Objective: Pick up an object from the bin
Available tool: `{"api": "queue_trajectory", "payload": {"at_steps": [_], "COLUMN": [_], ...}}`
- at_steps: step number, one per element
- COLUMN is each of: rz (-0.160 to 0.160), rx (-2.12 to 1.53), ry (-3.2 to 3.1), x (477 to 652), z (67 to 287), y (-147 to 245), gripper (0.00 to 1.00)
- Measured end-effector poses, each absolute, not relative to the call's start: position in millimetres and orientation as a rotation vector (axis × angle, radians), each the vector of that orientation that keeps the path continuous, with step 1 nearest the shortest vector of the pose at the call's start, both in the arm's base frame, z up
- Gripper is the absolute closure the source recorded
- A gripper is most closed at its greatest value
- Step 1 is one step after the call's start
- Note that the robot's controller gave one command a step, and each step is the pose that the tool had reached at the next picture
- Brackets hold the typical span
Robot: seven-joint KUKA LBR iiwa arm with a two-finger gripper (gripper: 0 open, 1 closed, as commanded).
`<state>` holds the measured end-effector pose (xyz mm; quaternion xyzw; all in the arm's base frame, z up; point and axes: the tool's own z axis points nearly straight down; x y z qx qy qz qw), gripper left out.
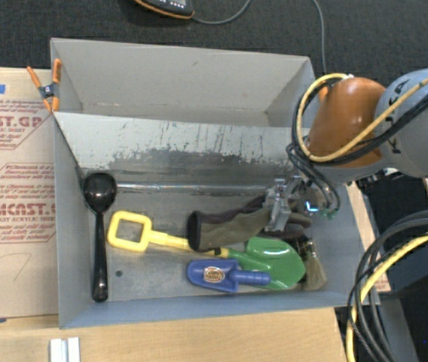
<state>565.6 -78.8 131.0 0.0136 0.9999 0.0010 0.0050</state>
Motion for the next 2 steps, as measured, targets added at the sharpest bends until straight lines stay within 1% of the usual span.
{"api": "queue_trajectory", "payload": {"at_steps": [1, 2], "rz": [0.005, 0.003], "rx": [0.123, 0.11], "ry": [3.132, 3.12], "x": [568.5, 572.7], "z": [106, 158], "y": [-73, -68], "gripper": [1.0, 1.0]}}
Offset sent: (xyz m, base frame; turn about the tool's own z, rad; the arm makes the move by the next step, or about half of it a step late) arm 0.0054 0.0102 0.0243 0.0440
